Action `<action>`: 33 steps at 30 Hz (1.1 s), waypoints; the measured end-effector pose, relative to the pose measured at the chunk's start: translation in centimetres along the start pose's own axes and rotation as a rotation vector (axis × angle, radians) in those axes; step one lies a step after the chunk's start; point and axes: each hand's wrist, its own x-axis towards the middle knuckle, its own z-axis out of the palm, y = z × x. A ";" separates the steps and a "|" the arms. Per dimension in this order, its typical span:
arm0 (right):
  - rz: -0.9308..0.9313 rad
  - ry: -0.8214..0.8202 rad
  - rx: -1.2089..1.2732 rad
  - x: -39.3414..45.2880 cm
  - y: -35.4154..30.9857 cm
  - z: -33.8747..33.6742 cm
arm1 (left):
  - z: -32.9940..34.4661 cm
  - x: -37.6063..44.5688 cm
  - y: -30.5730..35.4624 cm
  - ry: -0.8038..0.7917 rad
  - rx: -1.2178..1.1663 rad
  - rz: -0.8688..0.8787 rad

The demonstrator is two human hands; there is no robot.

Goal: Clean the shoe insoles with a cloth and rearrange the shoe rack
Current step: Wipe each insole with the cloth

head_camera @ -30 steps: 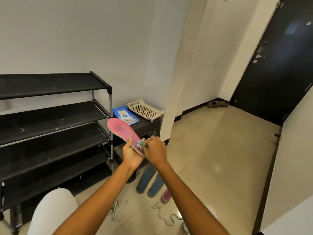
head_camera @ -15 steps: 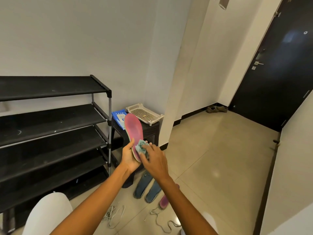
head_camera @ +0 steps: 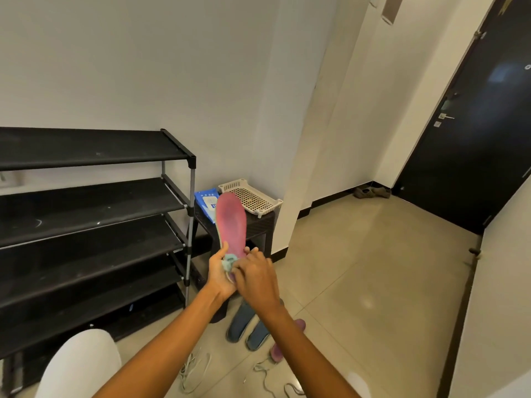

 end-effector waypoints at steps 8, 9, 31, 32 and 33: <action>0.159 0.039 -0.145 2.4 2.6 -0.7 | 1.4 -0.6 -1.6 -0.083 0.002 -0.038; 0.147 0.019 -0.123 2.9 2.9 -0.9 | 1.6 -0.5 -1.3 -0.095 0.029 -0.041; -0.109 0.159 -0.122 1.9 2.1 -1.4 | 1.6 -0.1 0.2 -0.033 0.072 0.005; -0.056 0.180 -0.171 2.5 2.4 -1.7 | 1.7 -0.1 -0.2 -0.036 0.085 0.027; -0.019 0.182 -0.168 2.7 2.5 -1.7 | 1.9 -0.1 -0.3 -0.033 0.092 0.043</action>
